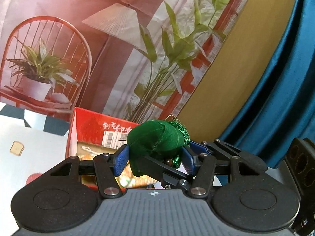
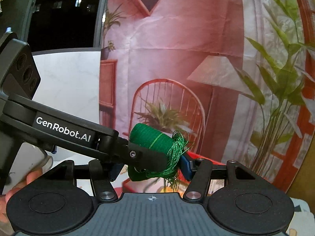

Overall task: Organize soft objects
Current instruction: 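Lift the green tasselled item with the left tool over the red box, then lower the green item into the red box and open the left tool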

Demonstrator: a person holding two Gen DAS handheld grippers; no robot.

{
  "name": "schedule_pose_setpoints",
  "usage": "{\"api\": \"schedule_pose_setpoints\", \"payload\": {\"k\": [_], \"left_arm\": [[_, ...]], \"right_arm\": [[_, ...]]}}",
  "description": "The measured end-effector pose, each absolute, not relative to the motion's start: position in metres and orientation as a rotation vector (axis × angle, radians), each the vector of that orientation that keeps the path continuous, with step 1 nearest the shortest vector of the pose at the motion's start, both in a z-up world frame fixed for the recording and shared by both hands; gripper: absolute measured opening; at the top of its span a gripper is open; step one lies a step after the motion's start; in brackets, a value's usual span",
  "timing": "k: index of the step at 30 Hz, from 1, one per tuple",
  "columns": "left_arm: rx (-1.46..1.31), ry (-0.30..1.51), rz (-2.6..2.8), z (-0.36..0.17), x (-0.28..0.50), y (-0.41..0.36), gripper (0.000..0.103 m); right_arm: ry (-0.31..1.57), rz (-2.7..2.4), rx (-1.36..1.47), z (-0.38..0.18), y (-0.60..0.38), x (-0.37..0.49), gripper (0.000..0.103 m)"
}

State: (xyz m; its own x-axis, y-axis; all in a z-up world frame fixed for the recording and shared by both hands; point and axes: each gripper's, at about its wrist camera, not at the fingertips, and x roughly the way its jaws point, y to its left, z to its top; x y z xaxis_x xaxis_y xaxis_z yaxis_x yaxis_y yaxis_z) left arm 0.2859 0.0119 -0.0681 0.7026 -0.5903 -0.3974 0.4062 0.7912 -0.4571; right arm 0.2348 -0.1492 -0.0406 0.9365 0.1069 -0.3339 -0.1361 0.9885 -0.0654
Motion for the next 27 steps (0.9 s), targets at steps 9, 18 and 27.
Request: {"api": "schedule_pose_setpoints", "payload": {"k": [9, 18, 27], "left_arm": [[-0.349, 0.619, -0.56, -0.079, 0.339, 0.001, 0.06], [-0.365, 0.714, -0.531, -0.107, 0.385, -0.005, 0.06], [-0.361, 0.751, -0.478, -0.123, 0.411, -0.002, 0.057]], "right_arm": [[0.395, 0.107, -0.053, -0.047, -0.185, 0.286, 0.055], [0.483, 0.11, -0.006, -0.078, -0.214, 0.329, 0.055], [0.552, 0.092, 0.03, -0.101, -0.227, 0.355, 0.054]]}}
